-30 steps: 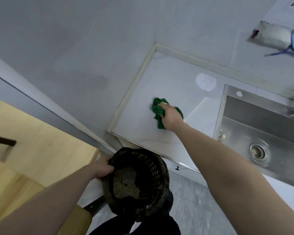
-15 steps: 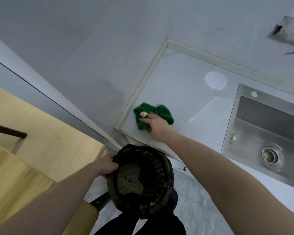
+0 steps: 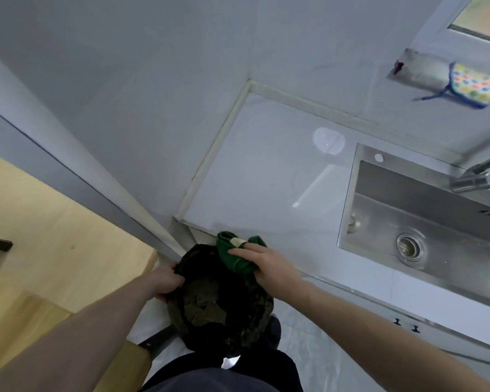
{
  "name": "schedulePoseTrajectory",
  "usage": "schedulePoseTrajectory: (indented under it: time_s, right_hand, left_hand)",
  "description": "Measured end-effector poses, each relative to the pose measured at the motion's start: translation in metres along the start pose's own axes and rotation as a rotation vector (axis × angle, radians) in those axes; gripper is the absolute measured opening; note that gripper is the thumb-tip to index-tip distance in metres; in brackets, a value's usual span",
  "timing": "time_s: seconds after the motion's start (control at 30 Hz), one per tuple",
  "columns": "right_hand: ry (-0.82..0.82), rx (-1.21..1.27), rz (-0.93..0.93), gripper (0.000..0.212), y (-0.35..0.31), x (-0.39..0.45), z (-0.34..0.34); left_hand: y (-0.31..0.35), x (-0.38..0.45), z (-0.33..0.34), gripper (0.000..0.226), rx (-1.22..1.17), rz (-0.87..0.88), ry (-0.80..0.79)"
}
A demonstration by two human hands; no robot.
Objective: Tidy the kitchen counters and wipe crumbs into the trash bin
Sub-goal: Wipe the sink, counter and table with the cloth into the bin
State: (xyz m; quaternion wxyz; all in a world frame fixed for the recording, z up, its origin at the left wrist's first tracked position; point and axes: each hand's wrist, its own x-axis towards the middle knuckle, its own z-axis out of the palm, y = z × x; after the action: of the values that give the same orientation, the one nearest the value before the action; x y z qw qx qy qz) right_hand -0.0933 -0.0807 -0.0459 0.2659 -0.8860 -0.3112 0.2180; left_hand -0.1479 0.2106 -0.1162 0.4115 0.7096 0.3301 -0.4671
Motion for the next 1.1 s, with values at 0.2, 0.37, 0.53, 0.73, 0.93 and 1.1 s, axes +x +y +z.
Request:
schedulePoseTrajectory:
  time_s: [0.2,0.37,0.53,0.73,0.93,1.1]
  right_hand:
    - [0.322,-0.027,0.100,0.077,0.046,-0.004,-0.069]
    - [0.155,-0.203,0.208,0.071,0.087,0.029,-0.077]
    - [0.081,-0.269,0.318,0.075,0.112,0.033,-0.057]
    - [0.152,-0.174,0.592,0.104,0.125,0.062,-0.058]
    - [0.235,0.171,0.693,0.074,0.117,0.090,-0.042]
    - [0.487,-0.110,0.490,0.073,0.100,0.087,-0.037]
  left_hand:
    - [0.004,0.000,0.002,0.067,0.013,0.003,-0.014]
    - [0.006,0.005,0.003,0.069,-0.001,0.003,-0.016]
    - [0.008,0.007,0.005,0.052,-0.015,0.011,-0.015]
    - [0.007,0.009,0.006,0.043,-0.036,0.006,-0.017]
    - [0.007,0.011,0.009,0.052,-0.048,-0.003,-0.013]
    - [0.005,0.010,0.011,0.058,-0.013,0.003,0.024]
